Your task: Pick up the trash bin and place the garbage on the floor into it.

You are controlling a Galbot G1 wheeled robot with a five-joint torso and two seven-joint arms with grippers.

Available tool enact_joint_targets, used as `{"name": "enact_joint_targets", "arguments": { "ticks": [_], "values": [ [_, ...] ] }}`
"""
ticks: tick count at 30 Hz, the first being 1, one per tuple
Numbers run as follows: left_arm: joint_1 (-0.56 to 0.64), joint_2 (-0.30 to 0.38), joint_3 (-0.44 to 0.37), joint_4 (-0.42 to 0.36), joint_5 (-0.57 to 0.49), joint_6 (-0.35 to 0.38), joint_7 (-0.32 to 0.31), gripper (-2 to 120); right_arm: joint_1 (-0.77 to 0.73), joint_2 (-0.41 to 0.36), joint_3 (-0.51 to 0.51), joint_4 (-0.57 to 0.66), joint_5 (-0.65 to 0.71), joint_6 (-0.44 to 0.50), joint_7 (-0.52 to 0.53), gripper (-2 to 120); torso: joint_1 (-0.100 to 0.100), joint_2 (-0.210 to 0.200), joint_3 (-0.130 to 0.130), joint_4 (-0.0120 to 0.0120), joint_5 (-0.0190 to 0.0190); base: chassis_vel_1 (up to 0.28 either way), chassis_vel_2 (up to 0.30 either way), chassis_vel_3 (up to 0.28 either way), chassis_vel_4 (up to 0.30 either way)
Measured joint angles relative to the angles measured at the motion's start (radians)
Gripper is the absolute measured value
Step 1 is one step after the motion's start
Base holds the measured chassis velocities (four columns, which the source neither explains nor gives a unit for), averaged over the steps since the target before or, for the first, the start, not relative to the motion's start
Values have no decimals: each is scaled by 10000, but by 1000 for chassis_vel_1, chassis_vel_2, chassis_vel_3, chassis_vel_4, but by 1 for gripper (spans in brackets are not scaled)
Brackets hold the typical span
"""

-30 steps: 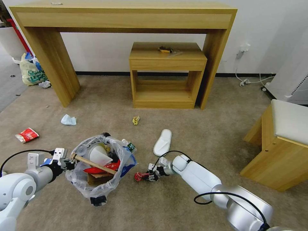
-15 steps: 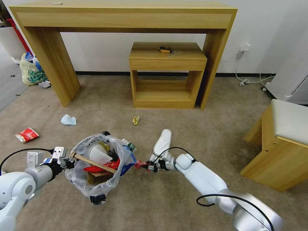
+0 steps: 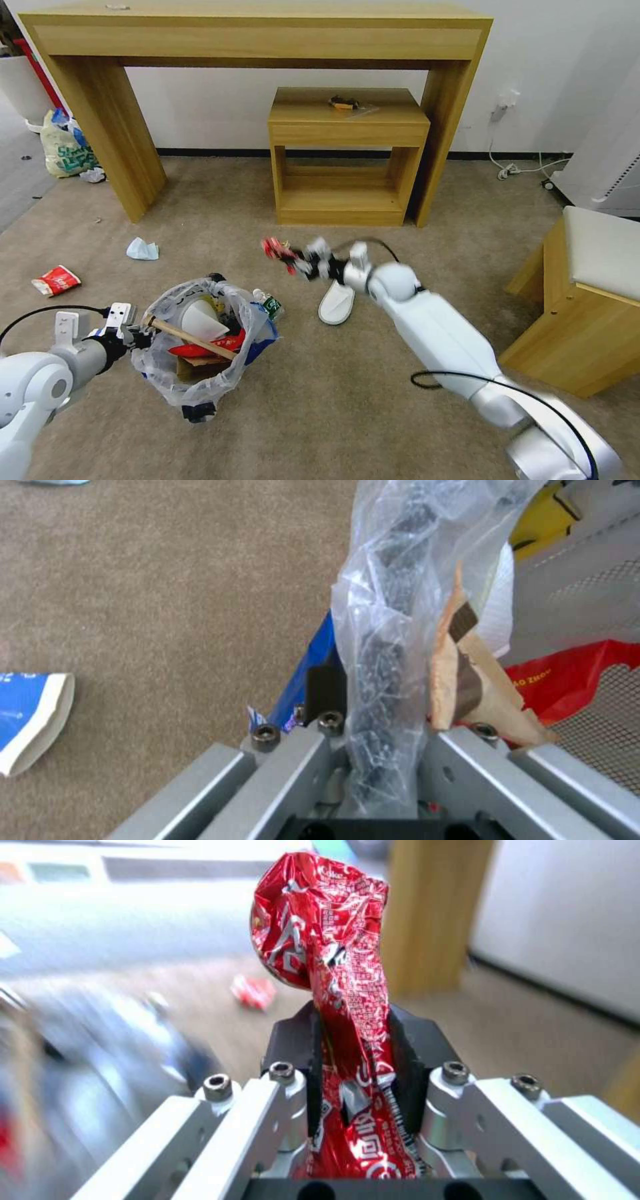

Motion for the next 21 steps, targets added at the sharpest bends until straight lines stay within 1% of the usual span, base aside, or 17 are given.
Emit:
{"name": "enact_joint_targets", "arguments": {
  "ticks": [3,4,6,8,10,11,13,15,19,21],
  "values": [
    [-123,304,262,97,-65,0,-11,0,107,38,-471,866,243,-304,36,19,0,0,1,-3,-1,0,0,0,0],
    [-123,304,262,97,-65,0,-11,0,107,38,-471,866,243,-304,36,19,0,0,1,-3,-1,0,0,0,0],
    [-108,519,326,149,-130,0,-15,0,49,25,-975,1417,277,-481,27,19,0,0,0,-2,-1,0,0,0,0],
    [-86,603,329,161,-151,0,-8,0,19,8,-1157,1545,278,-517,19,19,0,0,0,-1,-1,0,0,0,0],
    [31,865,318,180,-211,-1,81,0,-134,-139,-2010,1941,246,-577,-13,19,0,0,0,0,0,0,0,0,0],
    [31,865,318,180,-211,-1,81,0,-134,-139,-2010,1941,246,-577,-13,19,0,0,0,0,0,0,0,0,0],
    [111,1022,279,183,-285,0,150,0,-252,-202,-2742,2063,42,-557,-78,19,1,0,0,-3,0,0,0,0,0],
    [148,1077,270,167,-288,0,229,0,-245,-116,-3132,2023,-129,-517,-88,19,0,0,0,-2,0,0,0,0,0],
    [160,1103,271,127,-288,-1,272,0,-144,-16,-3478,1857,-310,-478,-109,19,0,0,0,0,0,0,0,0,0],
    [162,1112,271,94,-286,-1,299,0,-80,54,-3637,1663,-712,-431,-185,19,0,0,0,0,0,0,0,0,0]
  ]
}}
